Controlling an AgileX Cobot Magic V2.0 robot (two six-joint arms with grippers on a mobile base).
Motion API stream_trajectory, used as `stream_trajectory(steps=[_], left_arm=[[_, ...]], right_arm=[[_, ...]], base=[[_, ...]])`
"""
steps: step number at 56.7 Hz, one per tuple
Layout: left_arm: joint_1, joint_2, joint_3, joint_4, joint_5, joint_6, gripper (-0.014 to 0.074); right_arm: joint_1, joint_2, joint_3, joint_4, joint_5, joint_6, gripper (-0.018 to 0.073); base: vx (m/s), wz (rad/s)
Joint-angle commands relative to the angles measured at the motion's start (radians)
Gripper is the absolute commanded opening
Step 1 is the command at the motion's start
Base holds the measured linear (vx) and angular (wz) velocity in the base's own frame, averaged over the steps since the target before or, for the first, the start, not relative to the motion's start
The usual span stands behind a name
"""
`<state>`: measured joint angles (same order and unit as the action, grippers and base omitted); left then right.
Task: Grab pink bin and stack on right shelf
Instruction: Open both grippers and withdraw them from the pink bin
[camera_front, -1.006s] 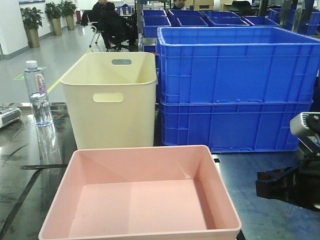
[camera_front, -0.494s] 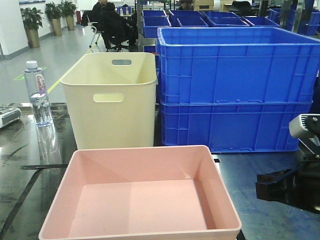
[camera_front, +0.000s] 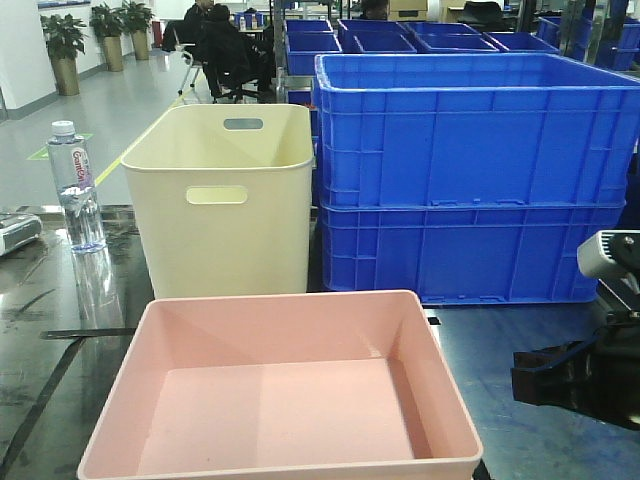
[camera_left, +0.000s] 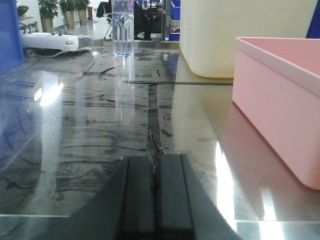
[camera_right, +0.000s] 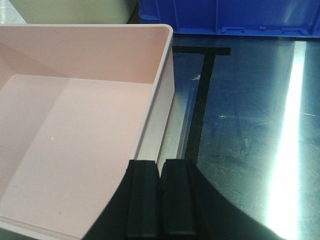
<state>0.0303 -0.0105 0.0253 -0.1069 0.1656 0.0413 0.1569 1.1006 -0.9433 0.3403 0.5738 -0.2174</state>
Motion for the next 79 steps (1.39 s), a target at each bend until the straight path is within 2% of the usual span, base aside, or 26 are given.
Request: stream_trajectory(steps=[1,7,13,20,28,36,42,46,53,79], left_arm=[[0.002,0.006,0.01,-0.002,-0.083,-0.008,-0.0008],[0.002,0.006,0.01,-0.002,-0.083,-0.008,-0.0008],[0.002,0.006,0.01,-0.002,-0.083,-0.008,-0.0008],[0.002,0.006,0.01,-0.002,-0.083,-0.008,-0.0008],[0.0,0.006,0.01,-0.002,-0.083,-0.008,-0.0008],[0.0,0.006,0.01,-0.002,-0.083,-0.008,-0.0008],[0.0,0.006,0.01,-0.002,-0.083,-0.008,-0.0008],[0.0,0.002,0.01,-0.002,-0.078,-0.008,-0.0008],[0.0,0.008,0.01,-0.002,-0.071,-0.008,-0.0008],[0.0,0.008,0.01,-0.002,-0.06,-0.008,-0.0008]], right_arm=[[-0.008,-0.022,-0.03,-0.001,-0.068,-0.009,-0.0012],[-0.008,-0.095,0.015,-0.113,-0.141,-0.007,-0.0012],[-0.029,-0.252,0.144,-0.216,-0.263,0.099,-0.0012],[-0.117,-0.503,0.372,-0.36,-0.391,0.201,-0.0012],[-0.201,-0.748,0.606,-0.454,-0.399,0.232,-0.0012],[-0.201,-0.979,0.826,-0.455,-0.405,0.232,-0.0012],[-0.168,-1.141,0.987,-0.437,-0.448,0.232,-0.0012],[-0.14,-1.107,0.966,-0.417,-0.338,0.228,-0.0012],[-0.108,-1.093,0.975,-0.411,-0.331,0.229,-0.0012],[-0.109,-1.093,0.975,-0.413,-0.324,0.229,-0.0012]], base=[[0.0,0.0],[0.0,0.0],[0.0,0.0],[0.0,0.0],[0.0,0.0],[0.0,0.0],[0.0,0.0],[0.0,0.0],[0.0,0.01],[0.0,0.0]])
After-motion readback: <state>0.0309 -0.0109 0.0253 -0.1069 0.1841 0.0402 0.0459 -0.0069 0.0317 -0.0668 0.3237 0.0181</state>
